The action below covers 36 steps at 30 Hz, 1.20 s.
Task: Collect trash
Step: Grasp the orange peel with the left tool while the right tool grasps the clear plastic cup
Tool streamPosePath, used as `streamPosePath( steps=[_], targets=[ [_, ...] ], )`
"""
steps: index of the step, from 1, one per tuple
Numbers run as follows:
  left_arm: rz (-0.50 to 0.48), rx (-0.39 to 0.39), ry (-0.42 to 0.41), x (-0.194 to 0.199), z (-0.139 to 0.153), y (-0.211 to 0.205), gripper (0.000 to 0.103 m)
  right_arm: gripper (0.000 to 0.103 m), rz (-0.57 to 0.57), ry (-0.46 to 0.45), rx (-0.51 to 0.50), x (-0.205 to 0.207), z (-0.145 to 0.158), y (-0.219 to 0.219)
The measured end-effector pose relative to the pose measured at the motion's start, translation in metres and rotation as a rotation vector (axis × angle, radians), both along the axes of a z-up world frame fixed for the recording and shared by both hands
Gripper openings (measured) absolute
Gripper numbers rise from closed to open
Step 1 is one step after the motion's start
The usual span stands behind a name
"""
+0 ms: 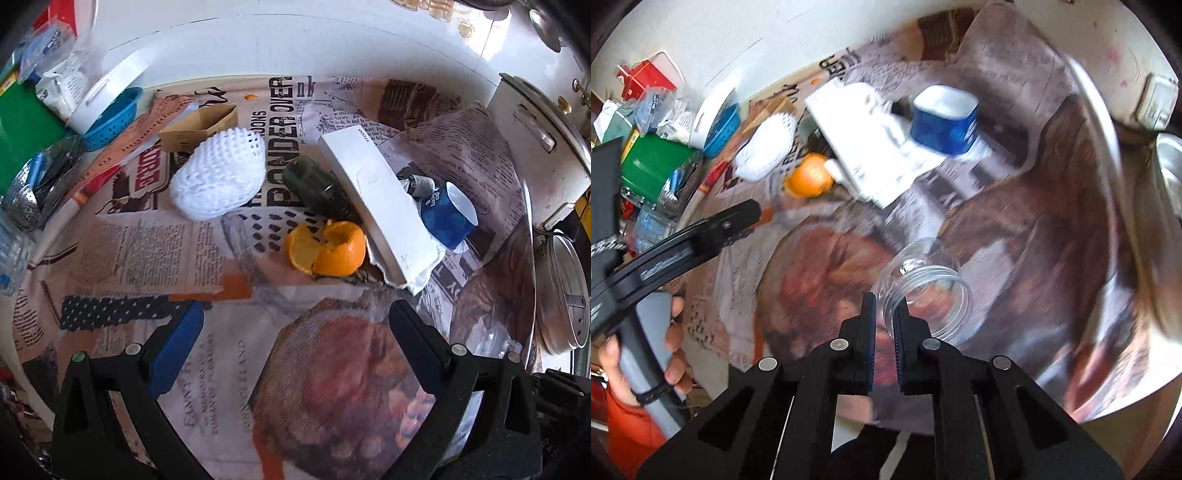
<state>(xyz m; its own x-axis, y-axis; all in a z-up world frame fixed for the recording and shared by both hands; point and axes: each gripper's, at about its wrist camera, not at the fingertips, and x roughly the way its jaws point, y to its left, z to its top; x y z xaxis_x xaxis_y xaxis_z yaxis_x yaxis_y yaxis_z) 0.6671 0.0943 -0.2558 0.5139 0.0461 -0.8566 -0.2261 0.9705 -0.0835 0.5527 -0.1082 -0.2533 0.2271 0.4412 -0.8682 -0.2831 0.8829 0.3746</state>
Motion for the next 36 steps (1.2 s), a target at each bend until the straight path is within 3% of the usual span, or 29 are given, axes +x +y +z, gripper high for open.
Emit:
streamPosePath(
  steps=[4, 6, 10, 13, 16, 17, 18, 21, 23, 28, 32, 34, 36],
  targets=[
    [-0.008, -0.023, -0.013, 0.028, -0.014, -0.008, 0.096, 0.007, -0.003, -0.032, -0.026, 0.016, 0.000, -0.016],
    [-0.020, -0.052, -0.013, 0.038, -0.020, -0.010, 0.082, 0.007, -0.009, -0.041, -0.024, 0.021, 0.003, -0.024],
    [-0.040, -0.077, 0.003, 0.052, -0.033, -0.013, 0.068, 0.006, -0.014, -0.057, -0.017, 0.029, 0.008, -0.029],
    [-0.041, -0.085, 0.038, 0.058, -0.044, -0.016, 0.044, 0.007, -0.008, -0.036, 0.001, 0.034, 0.007, -0.034],
    [-0.041, -0.089, 0.016, 0.055, -0.046, -0.019, 0.040, 0.010, 0.005, -0.018, -0.021, 0.038, 0.004, -0.035],
    [-0.045, -0.089, 0.011, 0.053, -0.045, -0.020, 0.035, 0.023, 0.014, -0.008, -0.026, 0.038, 0.003, -0.034],
    [-0.046, -0.085, 0.006, 0.051, -0.044, -0.021, 0.031, 0.041, 0.017, 0.000, -0.024, 0.039, 0.001, -0.034],
    [-0.048, -0.056, -0.001, 0.044, -0.040, -0.023, 0.021, 0.065, -0.001, -0.018, -0.008, 0.035, -0.001, -0.032],
    [-0.041, -0.044, -0.004, 0.038, -0.037, -0.023, 0.016, 0.073, -0.001, -0.007, -0.007, 0.035, -0.007, -0.027],
    [-0.008, -0.083, -0.016, 0.014, -0.027, -0.014, 0.012, 0.074, -0.020, 0.054, -0.045, 0.044, -0.034, -0.013],
    [0.029, -0.113, -0.017, -0.001, -0.019, -0.003, 0.011, 0.073, -0.033, 0.038, -0.088, 0.049, -0.043, -0.008],
    [0.043, -0.106, -0.023, -0.009, -0.014, 0.000, 0.011, 0.060, -0.018, 0.025, -0.097, 0.050, -0.044, -0.007],
    [0.052, -0.104, -0.030, -0.016, -0.010, 0.002, 0.011, 0.060, -0.006, 0.009, -0.095, 0.050, -0.042, -0.007]
  ],
)
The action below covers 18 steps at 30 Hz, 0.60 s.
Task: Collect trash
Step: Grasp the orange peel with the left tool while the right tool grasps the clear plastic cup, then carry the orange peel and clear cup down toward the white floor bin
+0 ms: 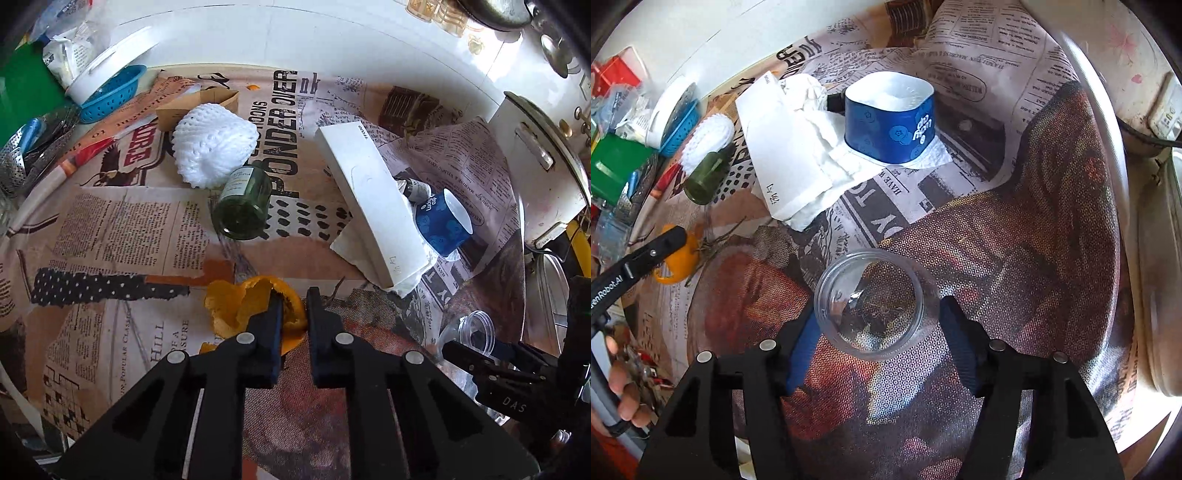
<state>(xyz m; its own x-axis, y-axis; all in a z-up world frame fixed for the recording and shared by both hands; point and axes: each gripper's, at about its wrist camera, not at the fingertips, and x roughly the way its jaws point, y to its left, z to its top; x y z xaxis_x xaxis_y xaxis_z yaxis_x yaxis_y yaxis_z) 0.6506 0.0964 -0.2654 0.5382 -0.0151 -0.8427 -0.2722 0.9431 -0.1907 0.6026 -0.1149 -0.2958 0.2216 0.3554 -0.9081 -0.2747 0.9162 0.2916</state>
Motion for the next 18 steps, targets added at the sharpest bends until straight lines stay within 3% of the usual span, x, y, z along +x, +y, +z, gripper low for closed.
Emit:
streamPosePath(
  steps=[7, 18],
  targets=[
    [0.011, 0.011, -0.068, -0.021, 0.031, 0.005, 0.011, 0.060, 0.006, -0.067, 0.031, -0.012, 0.021, -0.003],
    [-0.093, 0.012, -0.220, -0.090, 0.090, 0.021, 0.011, 0.060, -0.086, -0.221, 0.082, -0.084, 0.097, 0.009]
  ],
)
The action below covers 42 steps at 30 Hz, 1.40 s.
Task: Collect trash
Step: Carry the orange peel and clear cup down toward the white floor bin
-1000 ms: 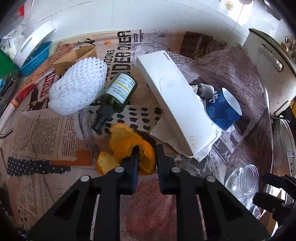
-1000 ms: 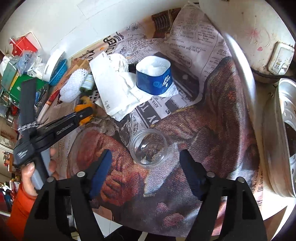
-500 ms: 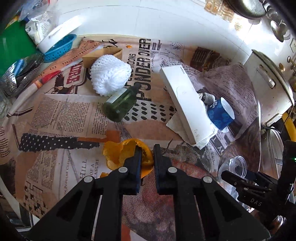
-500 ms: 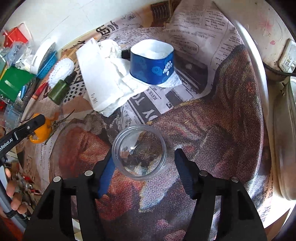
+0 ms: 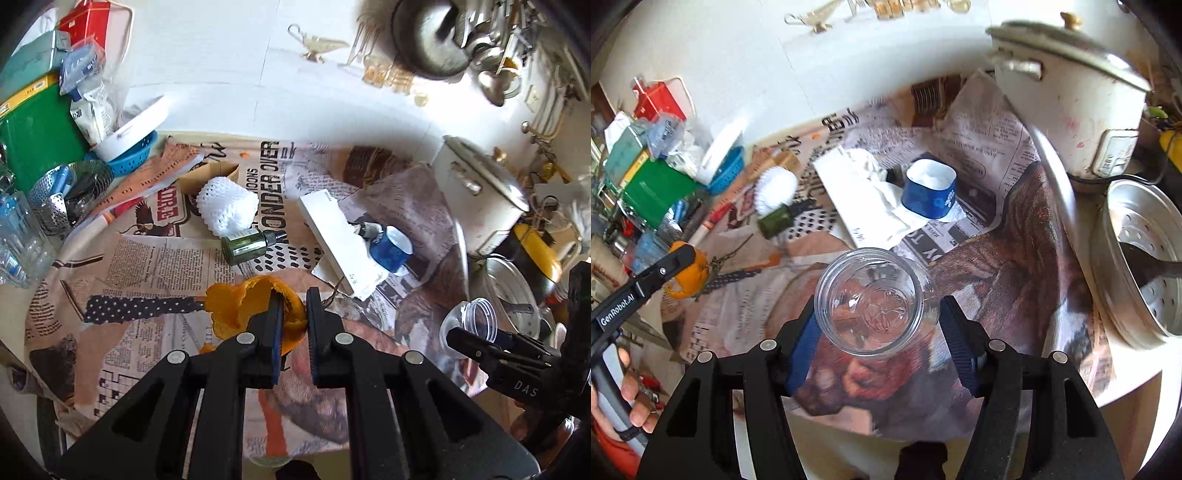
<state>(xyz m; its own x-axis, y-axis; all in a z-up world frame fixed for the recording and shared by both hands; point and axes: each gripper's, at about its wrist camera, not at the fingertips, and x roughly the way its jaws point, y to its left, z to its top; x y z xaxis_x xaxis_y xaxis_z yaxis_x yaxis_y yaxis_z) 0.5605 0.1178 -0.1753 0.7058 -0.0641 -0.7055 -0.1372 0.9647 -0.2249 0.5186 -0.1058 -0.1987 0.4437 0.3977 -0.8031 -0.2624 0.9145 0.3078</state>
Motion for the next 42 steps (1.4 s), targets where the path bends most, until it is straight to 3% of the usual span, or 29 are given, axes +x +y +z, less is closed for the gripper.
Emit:
streamPosePath(
  steps=[11, 16, 23, 31, 42],
  targets=[
    [-0.170, 0.034, -0.075, -0.132, 0.024, 0.031, 0.011, 0.060, -0.164, -0.116, 0.028, -0.130, 0.034, 0.040],
    [-0.215, 0.034, -0.062, -0.182, 0.026, 0.037, 0.011, 0.060, -0.201, -0.100, 0.032, -0.177, 0.040, 0.050],
    [-0.250, -0.004, -0.002, -0.223, 0.012, 0.031, 0.011, 0.060, -0.207, -0.074, -0.020, -0.220, 0.043, 0.051],
    [-0.237, -0.041, 0.106, -0.246, -0.051, 0.007, 0.011, 0.060, -0.174, 0.018, -0.052, -0.241, -0.009, 0.041],
    [-0.124, -0.076, 0.212, -0.250, -0.187, -0.024, 0.011, 0.060, -0.053, 0.136, -0.083, -0.232, -0.137, 0.019]
  ],
)
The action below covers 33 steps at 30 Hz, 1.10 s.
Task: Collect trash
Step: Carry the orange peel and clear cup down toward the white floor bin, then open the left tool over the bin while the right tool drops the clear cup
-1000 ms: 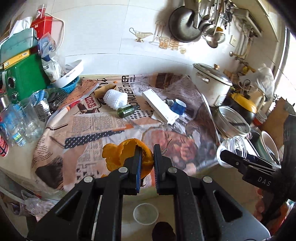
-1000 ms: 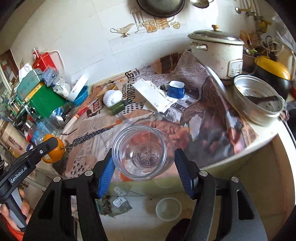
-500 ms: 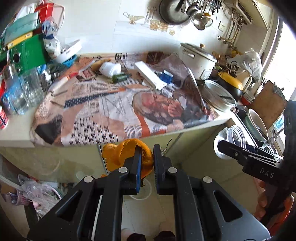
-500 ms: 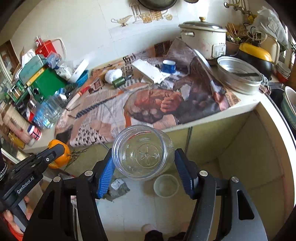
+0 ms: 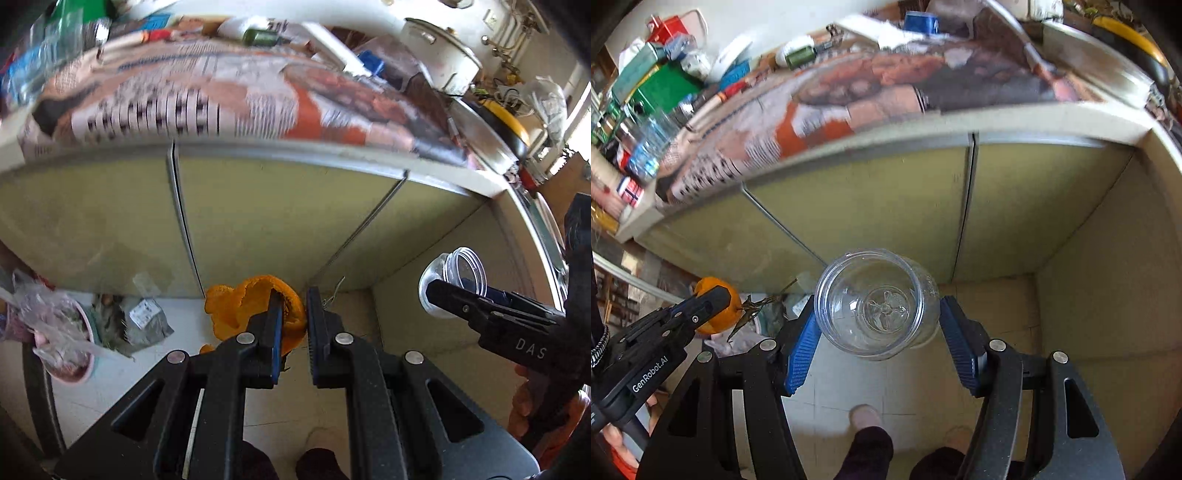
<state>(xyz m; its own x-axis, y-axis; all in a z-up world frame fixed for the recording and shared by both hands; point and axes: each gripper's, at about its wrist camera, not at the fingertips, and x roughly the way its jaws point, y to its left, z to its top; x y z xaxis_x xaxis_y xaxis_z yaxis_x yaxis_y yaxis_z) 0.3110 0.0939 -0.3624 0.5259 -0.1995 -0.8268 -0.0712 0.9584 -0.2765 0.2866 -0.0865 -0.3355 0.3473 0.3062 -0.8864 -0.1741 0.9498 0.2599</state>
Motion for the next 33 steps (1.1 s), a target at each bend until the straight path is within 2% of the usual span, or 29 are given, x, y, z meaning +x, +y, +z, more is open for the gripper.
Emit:
streamPosePath(
  steps=[11, 17, 21, 26, 30, 31, 33],
  targets=[
    [0.092, 0.002, 0.047, 0.022, -0.151, 0.006, 0.011, 0.061, 0.070, 0.085, -0.014, 0.027, -0.163, 0.014],
    [0.094, 0.032, 0.067, 0.036, -0.210, 0.008, 0.011, 0.061, 0.078, 0.116, 0.015, 0.044, -0.218, 0.027],
    [0.097, 0.020, 0.102, 0.045, -0.239, 0.010, 0.011, 0.061, 0.082, 0.137, 0.040, 0.051, -0.235, 0.027],
    [0.057, 0.006, 0.141, 0.060, -0.263, -0.002, 0.011, 0.061, 0.075, 0.138, 0.025, 0.053, -0.233, 0.016],
    [-0.003, -0.002, 0.156, 0.073, -0.271, -0.021, 0.011, 0.061, 0.044, 0.137, 0.020, 0.056, -0.229, 0.001],
    [-0.017, 0.002, 0.158, 0.076, -0.271, -0.027, 0.013, 0.061, 0.039, 0.135, 0.017, 0.057, -0.229, -0.003],
    [-0.038, 0.011, 0.161, 0.080, -0.270, -0.035, 0.032, 0.061, 0.025, 0.132, 0.009, 0.058, -0.223, -0.008]
  ],
)
